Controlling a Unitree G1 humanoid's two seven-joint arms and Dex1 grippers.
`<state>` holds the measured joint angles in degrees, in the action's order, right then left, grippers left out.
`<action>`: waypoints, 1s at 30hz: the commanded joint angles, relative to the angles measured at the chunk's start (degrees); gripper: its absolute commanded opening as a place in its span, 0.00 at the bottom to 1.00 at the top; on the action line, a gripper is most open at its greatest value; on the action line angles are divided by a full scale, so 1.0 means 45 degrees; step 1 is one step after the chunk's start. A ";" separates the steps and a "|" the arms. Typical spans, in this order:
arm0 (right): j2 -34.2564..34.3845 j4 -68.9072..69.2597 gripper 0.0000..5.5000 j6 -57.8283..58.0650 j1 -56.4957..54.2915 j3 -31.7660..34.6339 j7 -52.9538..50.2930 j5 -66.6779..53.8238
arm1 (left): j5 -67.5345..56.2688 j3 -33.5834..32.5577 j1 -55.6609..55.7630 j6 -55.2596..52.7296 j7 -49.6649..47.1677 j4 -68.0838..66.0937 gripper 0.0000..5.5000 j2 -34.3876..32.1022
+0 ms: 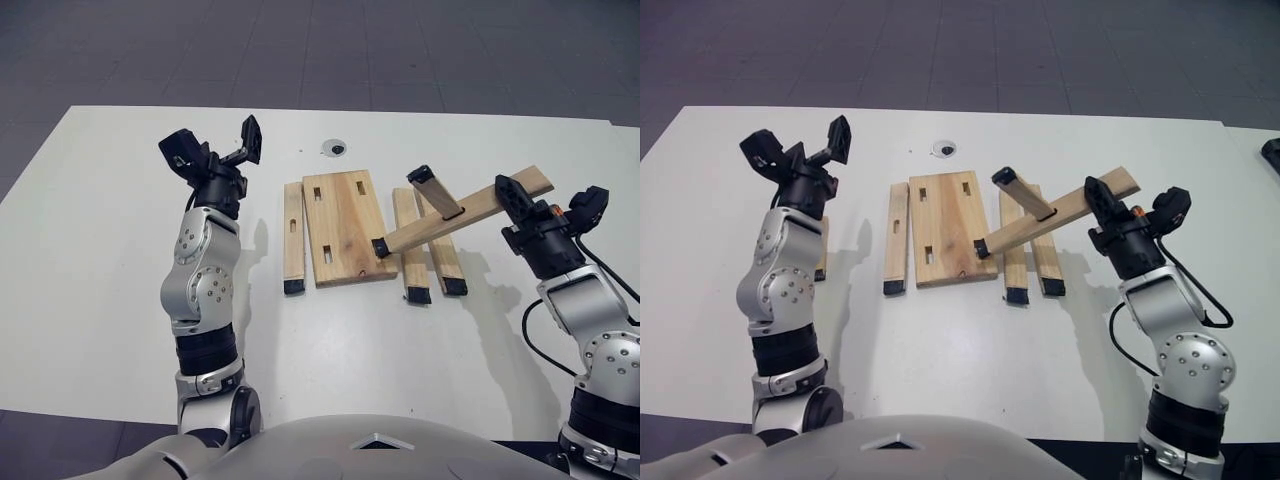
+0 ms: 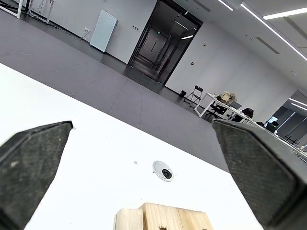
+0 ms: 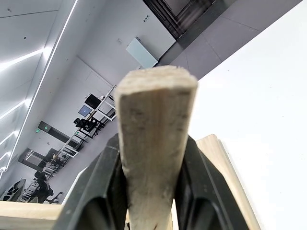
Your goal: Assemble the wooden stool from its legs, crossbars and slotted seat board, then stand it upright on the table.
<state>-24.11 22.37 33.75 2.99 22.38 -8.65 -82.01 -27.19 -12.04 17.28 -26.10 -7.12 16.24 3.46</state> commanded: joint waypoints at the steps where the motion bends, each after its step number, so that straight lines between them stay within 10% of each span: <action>1: 0.0310 -0.0255 0.19 0.0085 -0.0348 -0.0059 -0.0516 0.0019 | 0.0024 -0.0088 0.0279 0.0146 -0.0111 -0.0222 0.98 0.0079; 15: 0.0132 0.0543 0.19 0.0054 -0.0447 -0.0385 -0.0663 0.2507 | 0.0064 -0.0168 0.0351 0.0389 -0.0280 -0.0261 0.98 0.0107; 30: -0.1650 0.1289 0.19 0.0199 0.0540 -0.4549 0.1715 0.8850 | 0.0012 -0.0131 0.0860 -0.0069 -0.1113 0.0724 0.98 0.0174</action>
<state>-27.62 32.98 29.07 -0.84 8.01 -1.94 -51.71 -27.13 -12.82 19.55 -25.30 -11.07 18.15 4.26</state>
